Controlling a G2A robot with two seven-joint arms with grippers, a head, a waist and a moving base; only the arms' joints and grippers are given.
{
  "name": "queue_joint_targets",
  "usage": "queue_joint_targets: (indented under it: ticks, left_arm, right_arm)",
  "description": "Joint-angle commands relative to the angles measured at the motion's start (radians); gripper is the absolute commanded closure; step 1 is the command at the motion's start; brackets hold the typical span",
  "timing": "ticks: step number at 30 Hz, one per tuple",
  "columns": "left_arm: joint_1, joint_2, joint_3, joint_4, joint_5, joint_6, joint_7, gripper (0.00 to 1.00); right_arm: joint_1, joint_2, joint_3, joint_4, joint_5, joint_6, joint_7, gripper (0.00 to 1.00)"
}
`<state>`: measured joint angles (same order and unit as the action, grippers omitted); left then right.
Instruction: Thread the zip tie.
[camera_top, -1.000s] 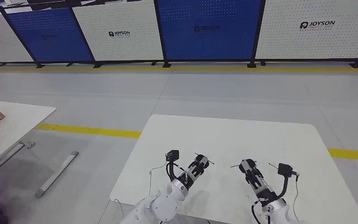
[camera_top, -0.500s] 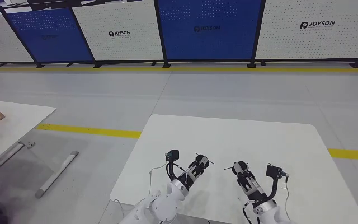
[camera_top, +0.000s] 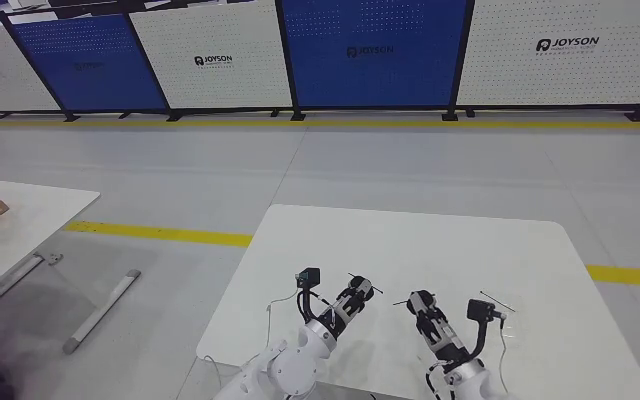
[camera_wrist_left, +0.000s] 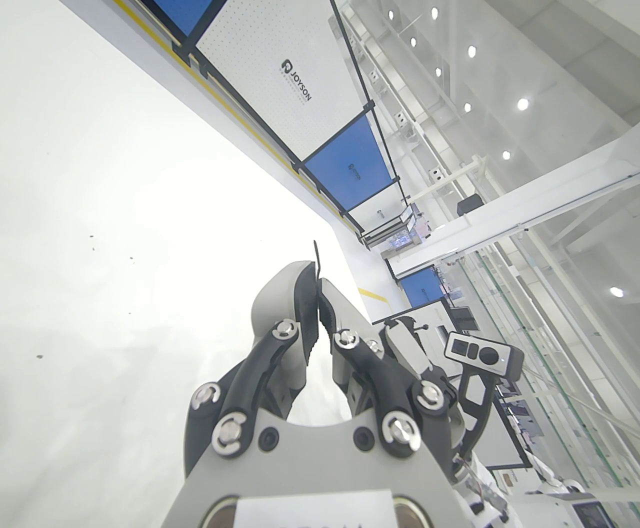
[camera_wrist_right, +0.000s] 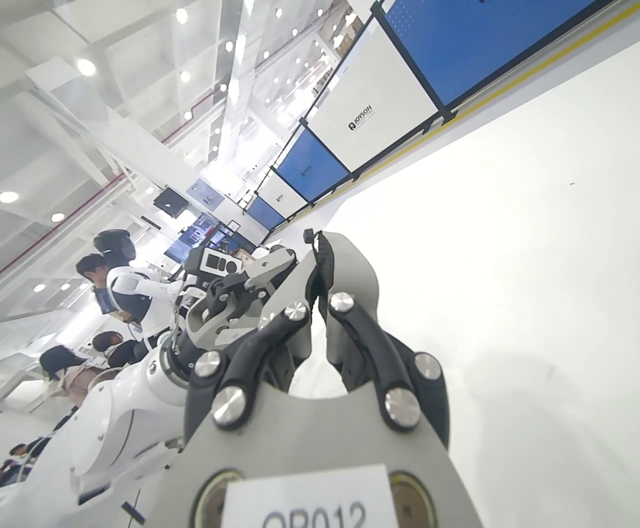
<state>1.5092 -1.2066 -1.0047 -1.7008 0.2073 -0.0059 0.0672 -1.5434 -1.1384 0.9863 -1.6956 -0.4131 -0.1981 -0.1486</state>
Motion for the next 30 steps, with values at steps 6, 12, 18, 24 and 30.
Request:
queue_joint_targets:
  ticks: [6,12,18,24,30]
  left_arm:
    - [0.000,0.000,0.000,0.000,0.000,0.000,0.000,1.00]
    - [0.000,0.000,0.000,0.000,0.000,0.000,0.000,1.00]
    - [0.000,0.000,0.000,0.000,0.000,0.000,0.000,1.00]
    - [0.000,0.000,0.000,0.000,0.000,0.000,0.000,1.00]
    - [0.000,0.000,0.000,0.000,0.000,0.000,0.000,1.00]
  right_arm:
    - [0.006,-0.011,-0.022,0.025,-0.005,-0.036,-0.065,1.00]
    - [0.006,-0.011,-0.022,0.025,-0.005,-0.036,-0.065,1.00]
    - [0.005,-0.013,-0.014,0.024,-0.006,-0.024,-0.088,1.00]
    - [-0.033,-0.031,-0.020,0.017,-0.040,0.039,-0.261,1.00]
    - [-0.048,-0.047,-0.044,0.012,-0.129,0.125,-0.364,1.00]
